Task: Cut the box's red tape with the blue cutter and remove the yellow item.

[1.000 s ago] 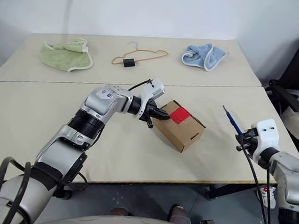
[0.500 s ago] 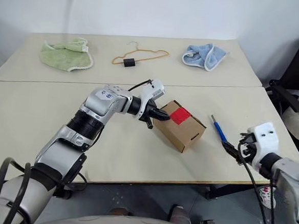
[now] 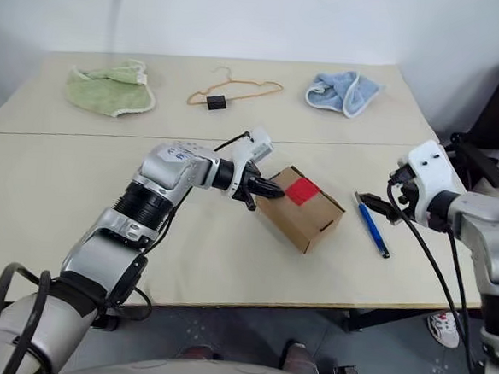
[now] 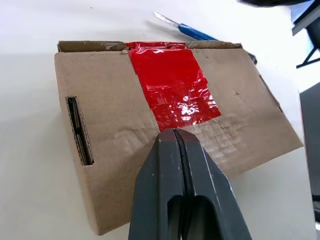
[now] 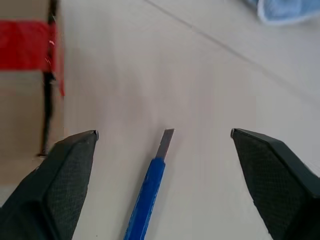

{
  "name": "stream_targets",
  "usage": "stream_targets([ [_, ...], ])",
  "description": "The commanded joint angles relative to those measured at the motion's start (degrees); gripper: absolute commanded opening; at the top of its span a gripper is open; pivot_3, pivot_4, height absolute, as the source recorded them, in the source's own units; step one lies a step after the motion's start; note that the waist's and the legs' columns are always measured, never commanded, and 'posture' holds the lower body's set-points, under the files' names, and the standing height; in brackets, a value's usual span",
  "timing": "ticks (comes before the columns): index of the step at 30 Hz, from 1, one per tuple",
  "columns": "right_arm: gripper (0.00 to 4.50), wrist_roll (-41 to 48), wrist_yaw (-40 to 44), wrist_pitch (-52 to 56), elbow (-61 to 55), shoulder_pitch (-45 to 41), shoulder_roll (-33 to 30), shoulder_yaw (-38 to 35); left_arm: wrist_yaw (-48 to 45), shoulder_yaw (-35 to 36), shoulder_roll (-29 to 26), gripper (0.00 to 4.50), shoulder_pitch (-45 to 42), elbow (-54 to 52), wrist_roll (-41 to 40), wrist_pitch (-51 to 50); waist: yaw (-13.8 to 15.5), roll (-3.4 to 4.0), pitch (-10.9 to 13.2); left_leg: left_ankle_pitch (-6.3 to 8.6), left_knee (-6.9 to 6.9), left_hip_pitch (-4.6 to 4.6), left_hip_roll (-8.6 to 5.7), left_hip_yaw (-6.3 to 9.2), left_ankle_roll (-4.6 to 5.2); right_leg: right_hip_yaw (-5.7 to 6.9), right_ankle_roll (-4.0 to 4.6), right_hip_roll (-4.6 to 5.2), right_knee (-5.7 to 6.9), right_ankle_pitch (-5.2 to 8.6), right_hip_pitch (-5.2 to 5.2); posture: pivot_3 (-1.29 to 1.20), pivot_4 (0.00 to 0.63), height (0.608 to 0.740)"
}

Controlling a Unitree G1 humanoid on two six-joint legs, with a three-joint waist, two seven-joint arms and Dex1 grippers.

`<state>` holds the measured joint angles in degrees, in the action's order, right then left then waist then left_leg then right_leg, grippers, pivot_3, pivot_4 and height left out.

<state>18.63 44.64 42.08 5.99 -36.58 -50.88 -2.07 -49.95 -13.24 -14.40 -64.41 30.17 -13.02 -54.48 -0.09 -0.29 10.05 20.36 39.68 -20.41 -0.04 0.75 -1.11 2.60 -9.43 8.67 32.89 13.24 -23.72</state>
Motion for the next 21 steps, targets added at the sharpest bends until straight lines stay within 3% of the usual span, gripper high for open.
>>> stream_targets([
  [1,2.83,-4.4,3.6,-6.1,8.1,-5.6,0.5,3.8,-0.3,4.0,-2.6,0.0,-2.2,-1.5,-2.3,-4.7,-0.1,0.02,0.0,-0.01,-0.08,-0.01,0.01,0.02,-0.01,0.01,0.01,-0.01,0.0,0.01,-0.04,0.0,0.15,0.74],
  [4,1.81,-7.3,5.8,-10.0,16.3,-10.4,2.5,6.8,-2.8,4.9,-5.3,0.0,-3.5,-2.9,-4.2,-8.8,-0.3,0.02,0.1,-0.04,-0.31,-0.03,0.01,0.02,-0.07,0.02,0.03,-0.03,-0.08,0.02,-0.16,0.0,0.15,0.74],
  [9,0.07,-12.7,9.8,-16.1,28.7,-17.2,7.2,12.0,-8.6,-1.5,-11.2,0.0,-2.5,-7.3,-5.5,-16.1,-0.8,0.09,0.1,-0.07,-0.47,-0.16,0.0,-0.04,-0.14,0.02,0.0,-0.02,-0.3,0.01,-0.29,0.0,0.15,0.74],
  [16,0.03,-16.4,15.1,-21.0,33.6,-18.9,11.4,15.2,-9.9,-8.6,-12.2,0.0,2.8,-14.5,-7.6,-21.5,-0.3,0.12,0.2,-0.07,-0.5,-0.49,-0.02,-0.01,-0.15,0.08,0.01,-0.02,-0.45,0.01,-0.53,0.0,0.15,0.74],
  [21,0.03,-15.9,20.6,-15.9,22.5,-14.5,10.6,16.1,-5.4,-8.8,-9.1,0.0,5.0,-13.2,-6.0,-18.4,-0.4,0.12,0.2,-0.16,-0.45,-0.8,0.0,0.0,-0.3,0.1,-0.03,-0.04,-0.35,-0.01,-0.86,0.0,0.15,0.74],
])
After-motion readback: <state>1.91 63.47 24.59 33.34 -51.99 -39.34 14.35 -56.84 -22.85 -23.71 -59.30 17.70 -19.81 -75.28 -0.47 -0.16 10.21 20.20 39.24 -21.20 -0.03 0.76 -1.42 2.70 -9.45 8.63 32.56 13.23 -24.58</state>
